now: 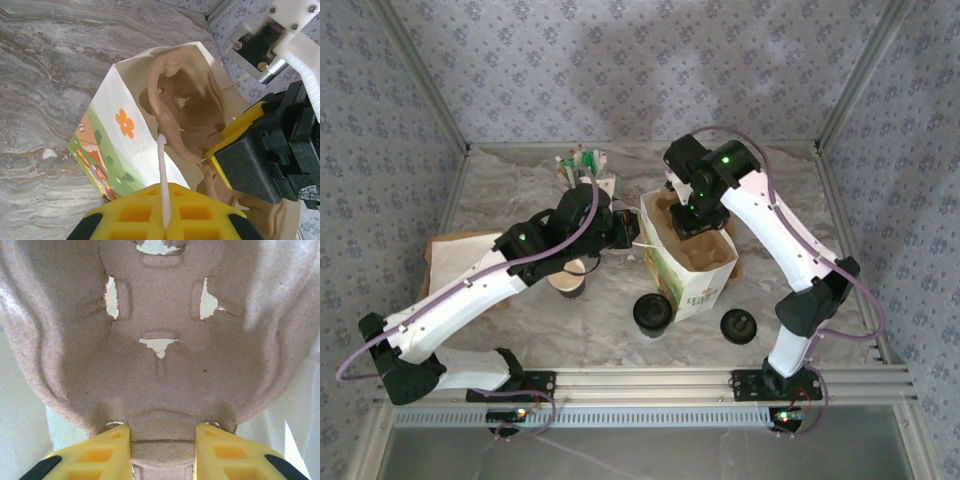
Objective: Pack the takeout coffee
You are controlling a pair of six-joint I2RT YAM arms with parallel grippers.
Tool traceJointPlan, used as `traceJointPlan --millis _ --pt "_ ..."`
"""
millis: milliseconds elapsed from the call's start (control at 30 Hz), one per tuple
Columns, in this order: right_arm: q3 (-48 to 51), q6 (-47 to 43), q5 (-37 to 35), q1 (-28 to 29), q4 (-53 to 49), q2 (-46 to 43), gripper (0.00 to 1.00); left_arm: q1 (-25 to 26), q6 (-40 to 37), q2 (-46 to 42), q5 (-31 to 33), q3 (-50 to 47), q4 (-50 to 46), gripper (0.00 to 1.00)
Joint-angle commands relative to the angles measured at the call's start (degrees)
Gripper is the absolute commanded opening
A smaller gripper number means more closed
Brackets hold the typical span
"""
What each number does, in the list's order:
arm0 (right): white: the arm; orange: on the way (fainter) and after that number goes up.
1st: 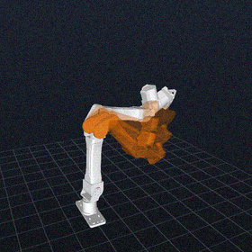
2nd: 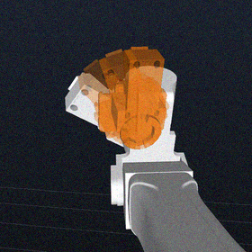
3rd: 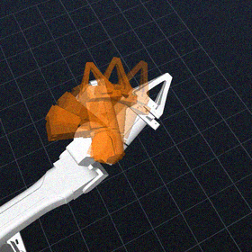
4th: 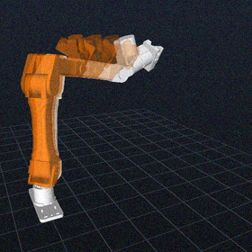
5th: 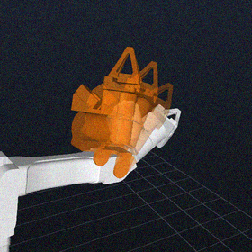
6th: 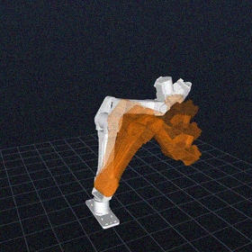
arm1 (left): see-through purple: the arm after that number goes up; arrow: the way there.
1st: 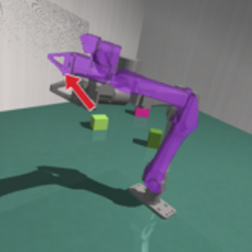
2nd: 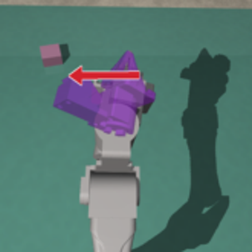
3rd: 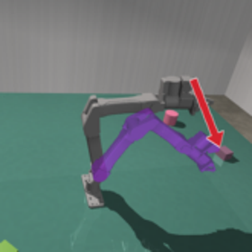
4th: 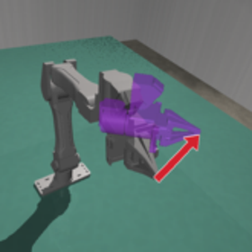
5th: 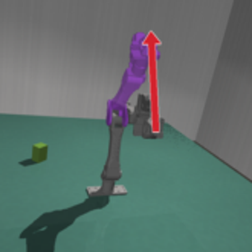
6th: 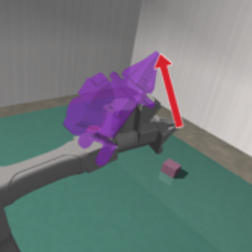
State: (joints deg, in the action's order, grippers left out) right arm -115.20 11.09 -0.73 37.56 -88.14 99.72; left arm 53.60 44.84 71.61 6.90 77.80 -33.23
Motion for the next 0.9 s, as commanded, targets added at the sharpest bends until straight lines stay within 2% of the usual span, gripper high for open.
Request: traceJointPlan --millis 0,300,867 --pt "-0.7 -0.2 -1.0 0.2 -1.4 0.4 0.32 -0.4 -0.5 -1.3 1.2 -0.5 -0.4 0.06" --pt "0.5 0.4 -3.9 1.0 -1.6 1.5 0.32 -0.4 -0.5 -1.6 1.4 -0.9 -0.3 0.06" --pt "4.4 0.2 -2.6 3.0 0.2 2.5 0.31 -0.4 -0.1 -2.0 1.4 -1.7 0.2 0.06"
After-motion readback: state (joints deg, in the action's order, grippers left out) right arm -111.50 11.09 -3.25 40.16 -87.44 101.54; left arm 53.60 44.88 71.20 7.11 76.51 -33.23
